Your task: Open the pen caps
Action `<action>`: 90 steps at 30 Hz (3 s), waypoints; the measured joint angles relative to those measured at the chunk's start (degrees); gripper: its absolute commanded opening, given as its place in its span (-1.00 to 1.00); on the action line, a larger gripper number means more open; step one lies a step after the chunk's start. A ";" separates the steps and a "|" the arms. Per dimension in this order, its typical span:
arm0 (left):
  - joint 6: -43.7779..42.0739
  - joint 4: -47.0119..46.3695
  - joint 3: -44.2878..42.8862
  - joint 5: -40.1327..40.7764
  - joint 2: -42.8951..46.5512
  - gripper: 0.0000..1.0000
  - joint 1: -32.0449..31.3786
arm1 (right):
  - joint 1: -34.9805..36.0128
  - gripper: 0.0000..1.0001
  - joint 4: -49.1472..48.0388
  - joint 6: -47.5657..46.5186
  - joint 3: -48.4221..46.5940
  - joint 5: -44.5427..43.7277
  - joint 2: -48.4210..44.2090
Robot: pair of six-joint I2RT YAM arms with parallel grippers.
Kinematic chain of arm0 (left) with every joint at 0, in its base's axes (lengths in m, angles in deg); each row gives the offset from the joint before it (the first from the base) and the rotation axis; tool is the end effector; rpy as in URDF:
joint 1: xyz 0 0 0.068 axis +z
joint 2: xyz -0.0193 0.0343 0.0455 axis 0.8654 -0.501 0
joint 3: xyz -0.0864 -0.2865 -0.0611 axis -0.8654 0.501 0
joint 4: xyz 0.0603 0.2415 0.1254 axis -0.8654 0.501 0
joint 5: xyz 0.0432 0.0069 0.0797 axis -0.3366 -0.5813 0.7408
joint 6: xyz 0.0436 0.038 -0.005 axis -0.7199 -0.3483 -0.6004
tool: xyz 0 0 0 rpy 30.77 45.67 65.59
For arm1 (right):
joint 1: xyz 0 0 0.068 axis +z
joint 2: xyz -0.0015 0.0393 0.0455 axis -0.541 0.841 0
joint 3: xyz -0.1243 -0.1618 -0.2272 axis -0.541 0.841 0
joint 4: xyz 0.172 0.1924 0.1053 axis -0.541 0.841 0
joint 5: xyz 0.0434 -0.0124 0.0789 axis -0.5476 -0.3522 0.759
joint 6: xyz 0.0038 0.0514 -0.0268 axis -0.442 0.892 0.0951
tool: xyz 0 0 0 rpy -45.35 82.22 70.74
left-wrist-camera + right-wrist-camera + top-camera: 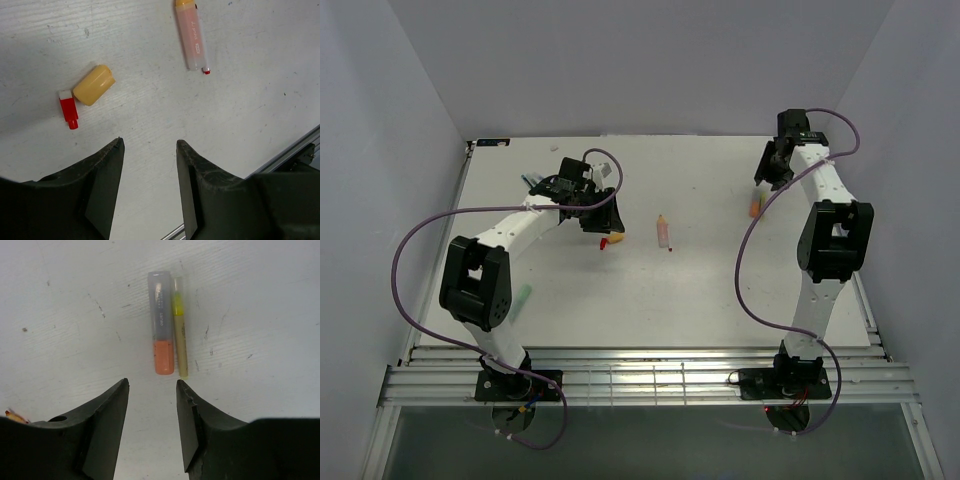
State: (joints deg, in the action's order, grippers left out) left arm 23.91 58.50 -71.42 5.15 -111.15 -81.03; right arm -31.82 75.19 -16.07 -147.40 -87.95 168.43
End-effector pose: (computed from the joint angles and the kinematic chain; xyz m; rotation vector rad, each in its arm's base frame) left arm 0.3632 -0.1565 0.2572 0.1884 2.6138 -0.7430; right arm 0.4977 0.0034 0.2884 0.4338 2.4947 -0.0048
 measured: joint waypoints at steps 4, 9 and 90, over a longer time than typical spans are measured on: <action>-0.17 -0.09 0.00 -0.90 0.00 0.11 0.00 | -0.37 -0.07 0.15 -1.11 0.24 -0.52 1.22; -0.17 -0.09 -0.02 -1.95 -0.07 0.12 0.00 | -1.64 -0.12 -0.09 -2.05 1.33 -1.05 3.17; 16.48 -15.65 -1.46 -20.55 -3.96 0.27 0.00 | 31.39 -0.85 -4.70 -0.02 27.17 18.01 -24.70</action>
State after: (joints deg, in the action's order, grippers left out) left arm 40.39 42.85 -72.89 -15.40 -115.11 -81.03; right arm -0.44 70.49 -16.09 -120.23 -69.94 143.73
